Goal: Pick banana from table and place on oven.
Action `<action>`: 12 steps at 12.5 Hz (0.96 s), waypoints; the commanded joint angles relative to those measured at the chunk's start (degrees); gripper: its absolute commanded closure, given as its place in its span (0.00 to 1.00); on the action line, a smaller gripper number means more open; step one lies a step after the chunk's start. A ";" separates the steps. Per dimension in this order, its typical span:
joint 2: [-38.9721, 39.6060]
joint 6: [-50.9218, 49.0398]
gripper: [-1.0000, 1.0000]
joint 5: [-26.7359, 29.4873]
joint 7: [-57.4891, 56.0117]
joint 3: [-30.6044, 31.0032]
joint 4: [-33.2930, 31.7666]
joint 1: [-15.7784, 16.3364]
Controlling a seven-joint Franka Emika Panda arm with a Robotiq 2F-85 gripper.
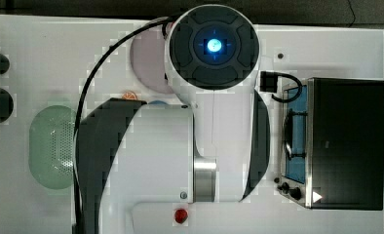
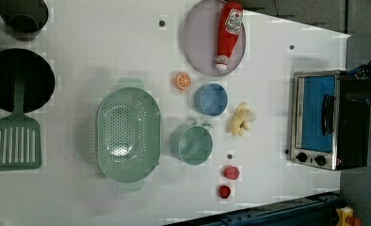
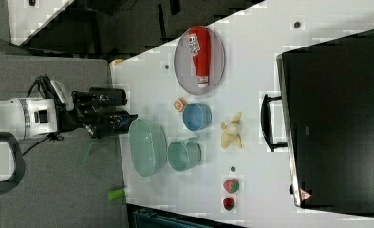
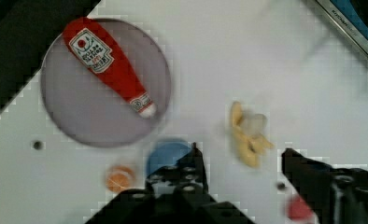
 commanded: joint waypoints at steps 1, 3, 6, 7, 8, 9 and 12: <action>-24.05 -7.55 0.21 -0.96 -0.66 -2.03 -14.80 -1.53; -24.01 -7.55 0.00 -0.96 -0.67 -2.07 -14.84 -1.53; -22.40 -5.74 0.00 -0.96 -0.67 -2.05 -15.90 -1.53; -21.26 -3.70 0.00 -0.96 -0.69 -2.03 -16.91 -1.51; -19.83 -1.18 0.00 -0.96 -0.70 -1.99 -18.26 -1.48; -18.11 1.62 0.00 -0.96 -0.70 -1.96 -19.84 -1.46; -11.79 11.32 0.00 -0.96 -0.70 -1.97 -24.36 -1.46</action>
